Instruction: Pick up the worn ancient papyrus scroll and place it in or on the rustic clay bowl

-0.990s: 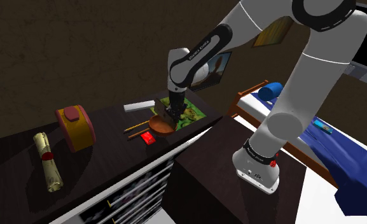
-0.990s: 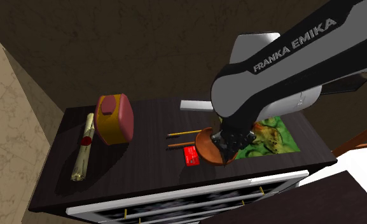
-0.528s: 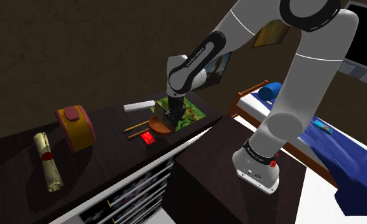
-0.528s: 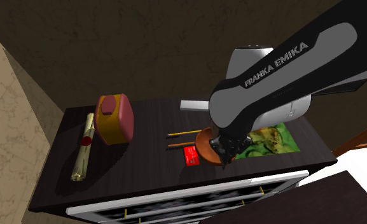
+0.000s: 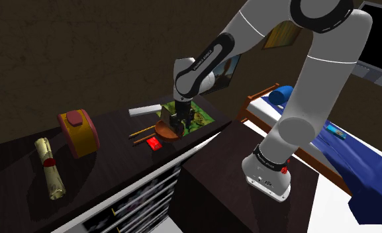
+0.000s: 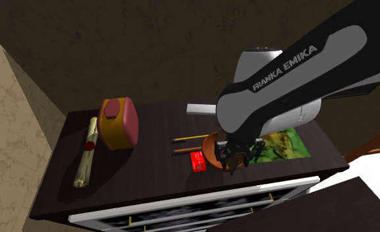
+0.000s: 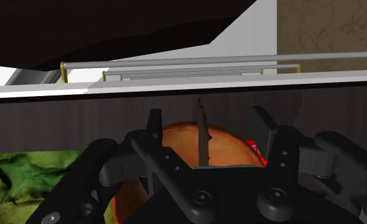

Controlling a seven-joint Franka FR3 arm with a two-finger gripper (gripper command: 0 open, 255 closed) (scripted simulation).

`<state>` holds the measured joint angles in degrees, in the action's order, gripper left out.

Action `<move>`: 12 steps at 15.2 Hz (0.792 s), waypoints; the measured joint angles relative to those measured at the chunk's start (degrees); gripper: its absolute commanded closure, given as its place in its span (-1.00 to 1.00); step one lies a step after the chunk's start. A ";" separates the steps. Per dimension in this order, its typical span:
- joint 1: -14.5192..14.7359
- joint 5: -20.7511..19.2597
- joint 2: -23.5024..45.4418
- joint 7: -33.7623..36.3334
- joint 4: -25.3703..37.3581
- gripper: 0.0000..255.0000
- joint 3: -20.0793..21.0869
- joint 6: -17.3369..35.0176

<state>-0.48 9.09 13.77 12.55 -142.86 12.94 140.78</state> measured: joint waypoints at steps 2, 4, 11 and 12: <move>-0.01 0.00 0.02 -0.01 -0.01 -1.00 -0.01 0.04; 0.00 0.00 0.04 0.00 0.00 -1.00 -0.01 0.04; -0.76 0.16 -5.48 -0.24 2.21 -1.00 -0.13 -7.66; -0.77 0.15 -5.54 -0.24 2.29 -1.00 -0.14 -7.81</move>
<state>-1.25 9.24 8.24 12.31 -140.58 12.80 132.97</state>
